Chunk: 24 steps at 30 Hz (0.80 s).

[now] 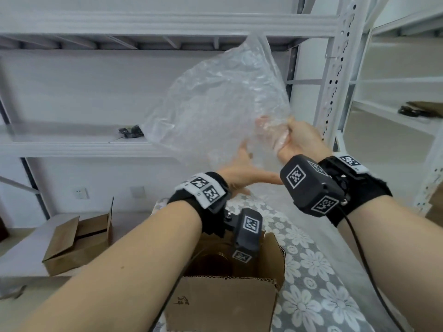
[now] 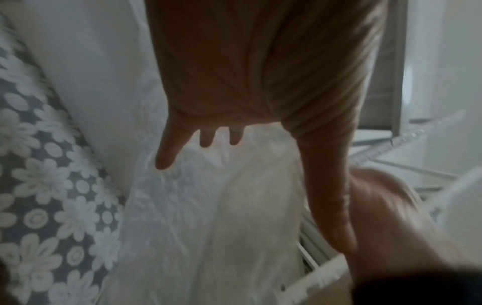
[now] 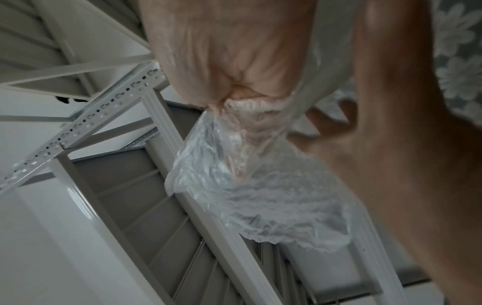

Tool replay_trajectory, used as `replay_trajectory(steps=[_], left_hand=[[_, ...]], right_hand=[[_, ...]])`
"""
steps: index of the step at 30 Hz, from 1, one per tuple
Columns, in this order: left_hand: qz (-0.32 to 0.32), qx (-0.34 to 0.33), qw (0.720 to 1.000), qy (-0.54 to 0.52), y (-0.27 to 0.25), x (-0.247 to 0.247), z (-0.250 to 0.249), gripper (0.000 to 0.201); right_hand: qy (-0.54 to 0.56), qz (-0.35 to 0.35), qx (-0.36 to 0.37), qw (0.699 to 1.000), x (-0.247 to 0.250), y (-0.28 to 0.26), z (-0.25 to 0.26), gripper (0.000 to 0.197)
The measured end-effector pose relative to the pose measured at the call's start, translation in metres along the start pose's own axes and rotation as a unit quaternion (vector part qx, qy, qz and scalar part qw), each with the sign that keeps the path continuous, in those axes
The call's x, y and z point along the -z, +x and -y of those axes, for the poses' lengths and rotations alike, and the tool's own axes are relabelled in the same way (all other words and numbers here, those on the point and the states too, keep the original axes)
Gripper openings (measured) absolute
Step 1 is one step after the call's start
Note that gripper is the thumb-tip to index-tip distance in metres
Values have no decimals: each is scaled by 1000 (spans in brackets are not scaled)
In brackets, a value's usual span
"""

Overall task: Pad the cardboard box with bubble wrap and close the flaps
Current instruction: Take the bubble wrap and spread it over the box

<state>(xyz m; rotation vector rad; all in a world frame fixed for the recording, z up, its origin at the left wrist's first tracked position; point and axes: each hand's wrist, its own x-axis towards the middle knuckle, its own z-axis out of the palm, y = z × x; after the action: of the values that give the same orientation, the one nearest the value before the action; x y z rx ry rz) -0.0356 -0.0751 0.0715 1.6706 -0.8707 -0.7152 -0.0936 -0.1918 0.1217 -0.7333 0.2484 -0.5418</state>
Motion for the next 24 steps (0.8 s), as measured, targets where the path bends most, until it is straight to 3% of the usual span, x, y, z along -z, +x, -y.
replay_trajectory(steps=[1,2,4,6,8,10,12,13,15,17,18,20,21,23,24], left_hand=[[9,-17,1000,7,-2,-11,-5,118],[10,-39,999,8,0,-21,-8,86],[-27,-47,998,17,2,-31,-14,12],[-79,-32,996,10,6,-27,-15,15],[-128,-24,991,-11,15,-13,-10,27],[-172,-11,982,-74,17,1,-7,33],[-192,0,965,-179,14,12,-8,32],[-208,5,948,-241,9,14,-12,33],[-231,12,918,-323,0,24,-20,39],[-256,29,875,-409,-10,39,-19,34],[-270,29,882,-386,-18,45,-18,30],[-223,62,898,-373,-27,53,-12,25],[-199,75,904,-370,-30,55,-8,33],[-112,149,931,-315,-22,51,0,88],[-65,175,946,-266,-20,41,0,111]], right_hand=[[20,29,-53,998,-2,-3,-3,35],[32,42,-91,994,-4,-7,-5,35],[-6,63,-49,997,-7,-15,-6,40],[-86,60,49,993,-4,-22,-2,36],[-275,52,110,954,-1,-34,0,30],[-494,43,98,863,8,-44,-3,52],[-634,54,71,768,20,-49,-11,95],[-690,56,57,719,25,-51,-18,106],[-793,17,23,609,45,-45,-28,95],[-857,-33,-6,514,71,-31,-27,49],[-874,-65,-10,481,81,-26,-23,32],[-875,-109,4,472,93,-15,-12,27],[-857,-119,25,501,94,-13,-6,26],[-779,-105,88,612,83,-14,-4,22],[-744,-78,134,649,73,-18,-6,21]])
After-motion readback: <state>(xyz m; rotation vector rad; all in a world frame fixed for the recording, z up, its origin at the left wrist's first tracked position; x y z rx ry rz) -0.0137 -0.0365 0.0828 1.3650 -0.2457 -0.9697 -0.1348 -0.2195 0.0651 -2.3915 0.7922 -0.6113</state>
